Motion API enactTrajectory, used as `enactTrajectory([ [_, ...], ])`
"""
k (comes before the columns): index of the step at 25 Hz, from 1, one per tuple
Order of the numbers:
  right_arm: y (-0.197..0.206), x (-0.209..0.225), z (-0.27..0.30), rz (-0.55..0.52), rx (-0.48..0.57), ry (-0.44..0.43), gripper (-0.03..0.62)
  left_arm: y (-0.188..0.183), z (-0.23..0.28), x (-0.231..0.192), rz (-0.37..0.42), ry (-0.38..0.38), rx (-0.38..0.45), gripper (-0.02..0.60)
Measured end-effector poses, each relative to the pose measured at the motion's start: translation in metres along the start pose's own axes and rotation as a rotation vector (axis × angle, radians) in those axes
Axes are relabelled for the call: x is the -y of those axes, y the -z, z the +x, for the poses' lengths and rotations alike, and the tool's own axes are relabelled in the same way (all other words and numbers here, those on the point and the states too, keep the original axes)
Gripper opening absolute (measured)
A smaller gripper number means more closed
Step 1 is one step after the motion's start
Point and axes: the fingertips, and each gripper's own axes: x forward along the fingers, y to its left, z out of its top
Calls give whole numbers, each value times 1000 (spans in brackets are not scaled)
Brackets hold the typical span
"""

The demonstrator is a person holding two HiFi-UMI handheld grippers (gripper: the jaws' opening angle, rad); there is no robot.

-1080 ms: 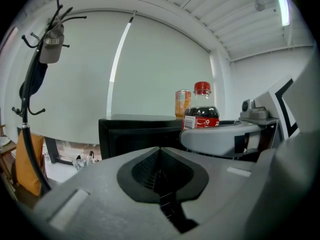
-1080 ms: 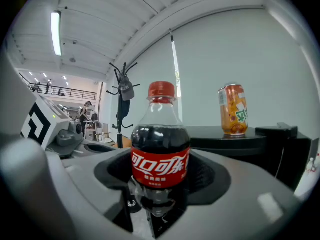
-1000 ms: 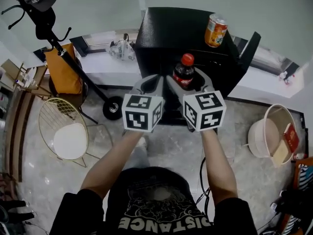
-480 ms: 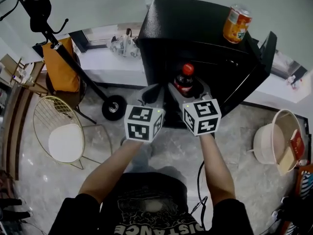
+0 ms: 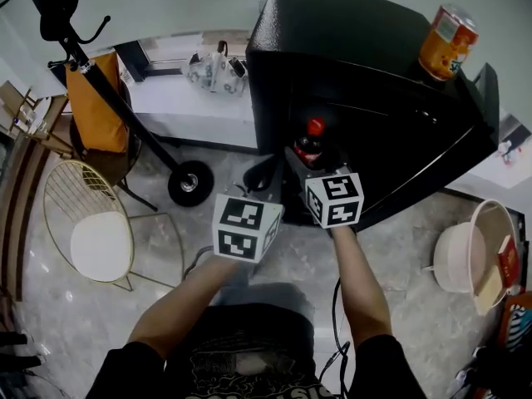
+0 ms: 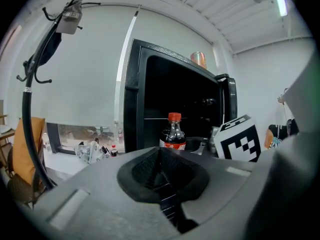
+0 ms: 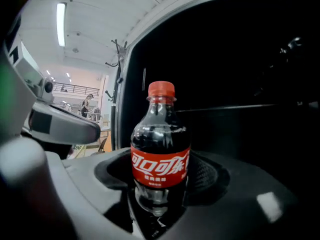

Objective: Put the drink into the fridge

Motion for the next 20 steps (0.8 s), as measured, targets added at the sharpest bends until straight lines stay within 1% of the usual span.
enactTrajectory([
  [5,33,11,32,29,-11,23,311,19,5,-15,-14,-14,-11,5],
  [11,65,26,61,13,-23,74,311,37,8,-30,-18,-28,-34,6],
  [15,84,39,78,32,-37,89,311,46,11,-37,-17,-42,-45,5],
  [20,100,42,94,39,-44,97,311,56,13,-48,-15,-56,-54,5],
])
